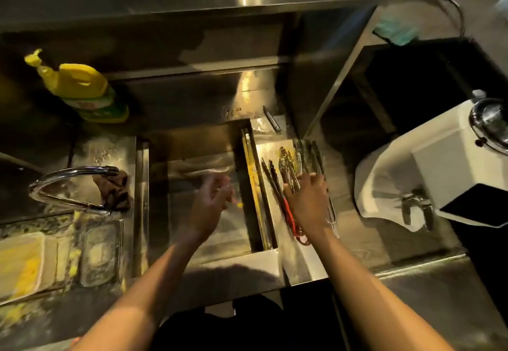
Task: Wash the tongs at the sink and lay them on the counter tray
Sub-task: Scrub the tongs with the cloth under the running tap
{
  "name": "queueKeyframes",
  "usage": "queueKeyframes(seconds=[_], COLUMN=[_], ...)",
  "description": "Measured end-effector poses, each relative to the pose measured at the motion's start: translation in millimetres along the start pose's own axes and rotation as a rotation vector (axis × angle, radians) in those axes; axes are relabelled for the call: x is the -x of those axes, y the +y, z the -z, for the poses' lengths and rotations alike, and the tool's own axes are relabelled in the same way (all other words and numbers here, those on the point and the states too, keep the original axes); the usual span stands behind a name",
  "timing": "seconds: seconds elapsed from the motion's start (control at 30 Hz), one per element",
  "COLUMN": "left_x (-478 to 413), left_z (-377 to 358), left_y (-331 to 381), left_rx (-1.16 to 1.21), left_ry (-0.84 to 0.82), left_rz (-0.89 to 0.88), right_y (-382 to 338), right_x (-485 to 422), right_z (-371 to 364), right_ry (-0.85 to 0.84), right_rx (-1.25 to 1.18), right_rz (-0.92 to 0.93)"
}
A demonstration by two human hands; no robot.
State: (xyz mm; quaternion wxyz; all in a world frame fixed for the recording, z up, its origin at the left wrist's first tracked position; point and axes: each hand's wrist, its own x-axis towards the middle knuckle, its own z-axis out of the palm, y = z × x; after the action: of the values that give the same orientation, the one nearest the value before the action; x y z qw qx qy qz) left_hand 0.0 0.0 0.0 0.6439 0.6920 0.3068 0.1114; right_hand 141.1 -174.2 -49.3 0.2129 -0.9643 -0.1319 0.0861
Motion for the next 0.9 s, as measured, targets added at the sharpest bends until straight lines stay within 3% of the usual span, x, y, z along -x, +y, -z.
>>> queueKeyframes(seconds=[0.17, 0.3, 0.73, 0.9], left_x=[-6, -8, -19, -24], left_z=[-16, -18, -18, -8], left_y=[-1, -3, -3, -11], left_rx=[-0.022, -0.043, -0.007, 0.016], left_ry=[-0.023, -0.056, -0.088, -0.082], left_rz=[0.066, 0.051, 0.013, 0.018], right_y=[22, 31, 48, 45], right_x=[-24, -24, 3, 24], right_z=[-3, -8, -8, -5], right_ry=[-0.338, -0.408, -0.004, 0.033], right_rx=[0.298, 0.340, 0.094, 0.102], right_rz=[-0.204, -0.227, -0.091, 0.058])
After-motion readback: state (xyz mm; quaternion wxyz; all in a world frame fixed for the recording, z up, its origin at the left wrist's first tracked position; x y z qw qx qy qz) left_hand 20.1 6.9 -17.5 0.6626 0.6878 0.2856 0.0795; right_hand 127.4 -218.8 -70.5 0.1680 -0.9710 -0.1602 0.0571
